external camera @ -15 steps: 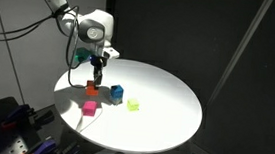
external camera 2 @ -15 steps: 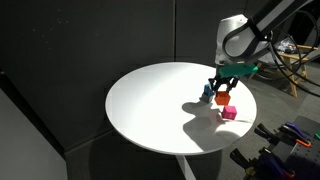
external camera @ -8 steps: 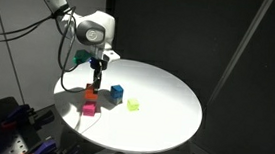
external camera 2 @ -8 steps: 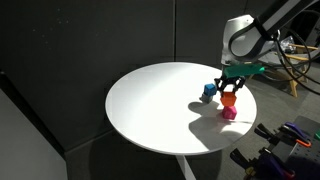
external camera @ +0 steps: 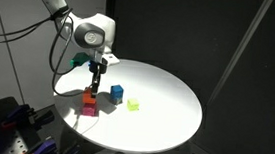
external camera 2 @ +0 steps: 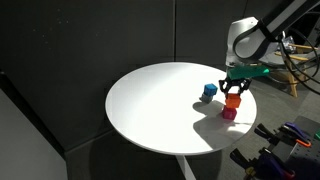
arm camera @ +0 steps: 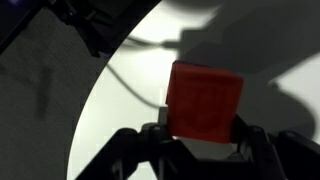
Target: Pick up the orange block and put it on mulberry pink block
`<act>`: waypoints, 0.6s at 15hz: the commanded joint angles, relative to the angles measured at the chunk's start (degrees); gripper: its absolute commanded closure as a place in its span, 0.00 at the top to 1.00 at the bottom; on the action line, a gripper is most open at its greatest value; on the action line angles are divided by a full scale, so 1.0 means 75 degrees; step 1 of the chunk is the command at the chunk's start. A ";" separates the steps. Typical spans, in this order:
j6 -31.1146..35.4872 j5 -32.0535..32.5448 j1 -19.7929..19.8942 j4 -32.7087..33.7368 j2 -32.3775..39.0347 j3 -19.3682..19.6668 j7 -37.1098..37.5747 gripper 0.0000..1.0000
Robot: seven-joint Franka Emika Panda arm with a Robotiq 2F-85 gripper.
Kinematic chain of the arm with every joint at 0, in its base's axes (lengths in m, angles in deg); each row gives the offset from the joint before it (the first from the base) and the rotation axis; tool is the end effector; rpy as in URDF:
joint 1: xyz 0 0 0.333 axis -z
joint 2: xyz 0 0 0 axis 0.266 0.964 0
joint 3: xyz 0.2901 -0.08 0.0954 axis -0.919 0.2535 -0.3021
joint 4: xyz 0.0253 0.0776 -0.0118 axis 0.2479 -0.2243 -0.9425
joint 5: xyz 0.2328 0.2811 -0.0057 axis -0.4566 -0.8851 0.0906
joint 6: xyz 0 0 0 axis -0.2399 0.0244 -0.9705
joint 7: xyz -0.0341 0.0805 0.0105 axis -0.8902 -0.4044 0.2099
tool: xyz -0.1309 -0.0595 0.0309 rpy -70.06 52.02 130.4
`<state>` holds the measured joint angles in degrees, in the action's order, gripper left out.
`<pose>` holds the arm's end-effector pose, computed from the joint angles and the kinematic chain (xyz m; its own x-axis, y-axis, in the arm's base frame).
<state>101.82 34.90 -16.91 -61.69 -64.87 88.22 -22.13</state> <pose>0.4353 -0.0438 0.2113 0.7414 -0.6636 -0.1001 -0.6506 -0.7473 0.1349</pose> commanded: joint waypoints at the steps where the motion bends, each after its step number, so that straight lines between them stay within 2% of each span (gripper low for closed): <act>1: 0.0130 0.0291 0.0075 -0.0225 -0.0199 0.0016 0.0333 0.32; 9: 0.0480 0.0379 0.0096 -0.0260 -0.0023 0.0054 0.0322 0.32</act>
<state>103.67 35.56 -16.73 -62.77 -64.70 88.48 -21.39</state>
